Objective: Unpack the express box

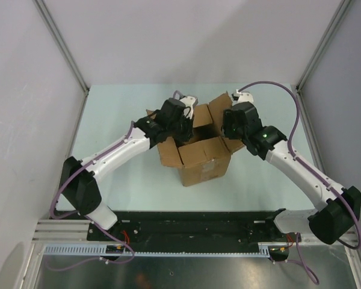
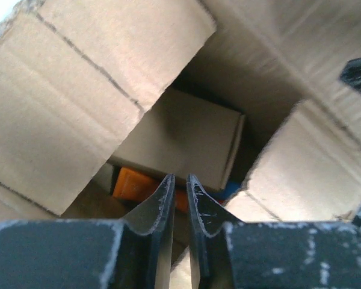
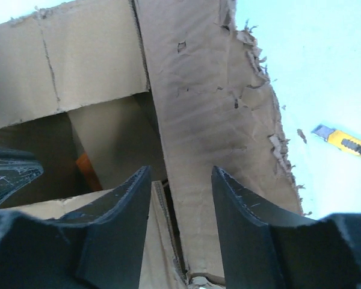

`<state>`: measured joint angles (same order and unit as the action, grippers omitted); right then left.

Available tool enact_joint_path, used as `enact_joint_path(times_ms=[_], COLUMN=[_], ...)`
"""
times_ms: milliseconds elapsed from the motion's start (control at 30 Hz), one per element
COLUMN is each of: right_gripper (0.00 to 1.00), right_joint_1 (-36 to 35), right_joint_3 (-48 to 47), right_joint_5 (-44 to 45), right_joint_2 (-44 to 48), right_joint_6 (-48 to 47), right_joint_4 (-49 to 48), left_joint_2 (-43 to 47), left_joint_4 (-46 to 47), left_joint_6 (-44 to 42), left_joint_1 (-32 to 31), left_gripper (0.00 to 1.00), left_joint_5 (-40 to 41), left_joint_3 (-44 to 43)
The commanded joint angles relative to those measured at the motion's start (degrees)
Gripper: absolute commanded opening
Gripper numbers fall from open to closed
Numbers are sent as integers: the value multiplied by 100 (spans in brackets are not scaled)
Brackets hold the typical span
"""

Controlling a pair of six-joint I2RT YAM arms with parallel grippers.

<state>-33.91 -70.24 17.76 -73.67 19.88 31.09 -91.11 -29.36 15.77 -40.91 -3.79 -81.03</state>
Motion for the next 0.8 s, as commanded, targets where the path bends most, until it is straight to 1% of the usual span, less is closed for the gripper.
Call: enact_joint_path(times_ms=[0,33,133,167,233,300,333,367,433,467,500,567,600,667,767], right_gripper=[51,51,53,53,53,53,53,53,53,53,53,53,53,53,53], right_joint_1=[226,323,359,376,368,376,376,368,376,368,368,359,350,359,359], right_joint_3=[247,282,335,344,344,353,370,370,379,379,388,432,449,502,537], right_joint_5=[-34,-314,-659,-694,-826,-984,-1002,-1046,-1055,-1046,-1099,-1143,-1204,-1292,-1336], right_joint_2=[-95,-191,-367,-463,-525,-569,-578,-605,-640,-666,-675,-658,-623,-596,-613], right_joint_6=[60,77,60,51,42,7,-1,-2,-2,-19,-45,-159,-177,-239,-274], right_joint_4=[-270,-331,-376,-384,-402,-463,-472,-490,-490,-490,-507,-551,-604,-666,-710], left_joint_2=[32,49,128,120,15,-64,-126,-144,-144,-144,-135,-74,-56,-38,-65], left_joint_4=[343,596,1177,1300,1433,1547,1609,1688,1977,2065,2223,2408,2574,2699,2769], left_joint_6=[-381,-416,-417,-321,-224,-13,48,180,286,373,418,453,462,453,400], left_joint_1=[-181,-216,-278,-278,-278,-286,-295,-313,-321,-322,-322,-322,-322,-313,-313], left_gripper=[18,18,21,22,24,27,29,31,34,37,42,47,54,57,64], left_joint_5=[966,1177,1197,1223,1223,1389,1486,1826,2188,2355,2722,2945,3172,3349,3368], left_joint_3=[359,456,843,1018,1063,1081,1125,1142,1221,1239,1239,1248,1257,1222,1064])
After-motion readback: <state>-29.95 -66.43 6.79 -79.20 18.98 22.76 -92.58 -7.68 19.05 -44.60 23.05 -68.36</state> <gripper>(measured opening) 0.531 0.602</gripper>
